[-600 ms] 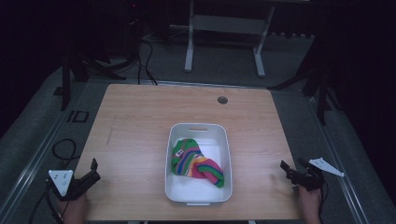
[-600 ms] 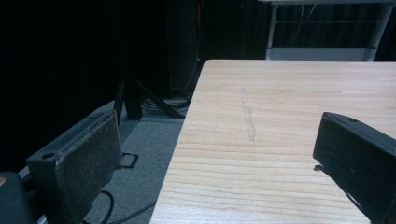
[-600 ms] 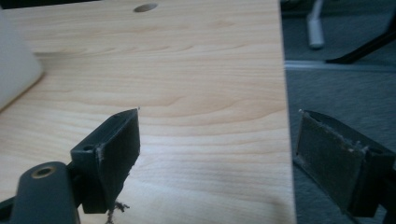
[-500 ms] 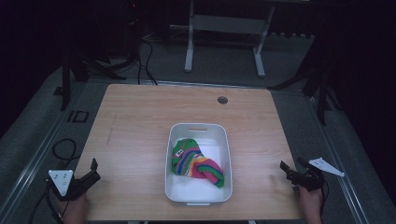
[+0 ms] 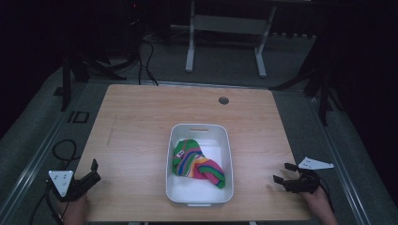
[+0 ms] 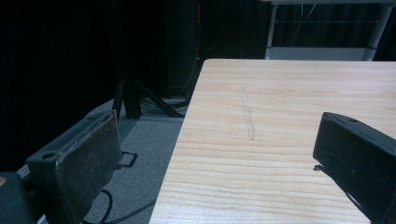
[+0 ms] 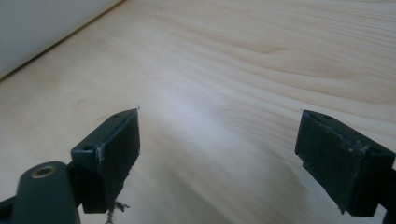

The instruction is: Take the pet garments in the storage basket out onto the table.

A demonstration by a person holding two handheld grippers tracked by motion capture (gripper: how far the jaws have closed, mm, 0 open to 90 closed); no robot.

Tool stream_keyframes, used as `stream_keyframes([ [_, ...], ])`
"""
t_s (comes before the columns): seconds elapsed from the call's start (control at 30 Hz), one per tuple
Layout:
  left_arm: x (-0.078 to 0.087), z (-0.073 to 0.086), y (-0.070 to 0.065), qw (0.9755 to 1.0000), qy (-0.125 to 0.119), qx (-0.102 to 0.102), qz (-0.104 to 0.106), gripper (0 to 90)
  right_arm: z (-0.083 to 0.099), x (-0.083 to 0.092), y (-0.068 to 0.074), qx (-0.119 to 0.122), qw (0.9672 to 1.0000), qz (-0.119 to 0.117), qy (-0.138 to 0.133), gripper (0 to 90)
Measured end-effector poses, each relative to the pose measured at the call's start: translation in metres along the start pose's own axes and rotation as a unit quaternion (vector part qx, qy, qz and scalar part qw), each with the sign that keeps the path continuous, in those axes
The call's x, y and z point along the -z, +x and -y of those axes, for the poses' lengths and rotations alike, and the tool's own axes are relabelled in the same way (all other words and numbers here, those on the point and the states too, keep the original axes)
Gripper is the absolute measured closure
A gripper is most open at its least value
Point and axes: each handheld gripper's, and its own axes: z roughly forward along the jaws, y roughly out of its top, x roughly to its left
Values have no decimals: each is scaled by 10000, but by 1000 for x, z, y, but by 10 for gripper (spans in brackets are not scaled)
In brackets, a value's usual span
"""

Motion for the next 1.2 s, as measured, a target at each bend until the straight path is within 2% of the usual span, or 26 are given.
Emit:
stream_keyframes([
  [0.13,0,0,0,10000,-18,-17,-6,14,-6,-4,10,332,9985,-358,246,137],
  [0.27,0,0,0,10000,-8,-3,0,14,-14,-7,18,577,9961,-534,395,137],
  [0.33,0,0,0,10000,-8,-3,0,14,-16,-7,20,609,9957,-566,407,137],
  [0.4,0,0,0,10000,-4,-3,10,15,-25,-7,26,670,9943,-703,442,137],
  [0.53,0,0,1,10000,-3,30,20,14,-39,-6,35,804,9920,-806,538,138],
  [0.7,0,0,1,10000,-2,25,32,14,-58,-5,50,1032,9880,-1049,465,137],
  [0.73,0,0,1,10000,-2,25,32,14,-58,-5,50,1032,9880,-1049,465,137],
  [0.83,0,0,1,10000,-6,39,43,14,-73,-7,64,1200,9829,-1292,533,136],
  [0.87,0,0,1,10000,-6,39,43,14,-73,-7,64,1200,9829,-1292,533,136],
  [0.9,0,0,1,10000,-7,41,48,14,-81,-8,71,1277,9800,-1431,537,136],
  [0.93,0,0,1,10000,-7,41,48,14,-81,-8,71,1277,9800,-1431,537,136],
  [0.97,0,0,1,10000,-6,37,54,15,-88,-10,78,1378,9786,-1427,540,134],
  [1.1,0,0,1,10000,-5,31,66,14,-100,-14,85,1308,9791,-1468,525,134],
  [1.13,0,0,1,10000,-6,32,70,15,-109,-17,91,1417,9774,-1482,524,134],
  [1.2,0,0,1,10000,-5,35,78,14,-116,-19,97,1528,9749,-1513,575,133],
])
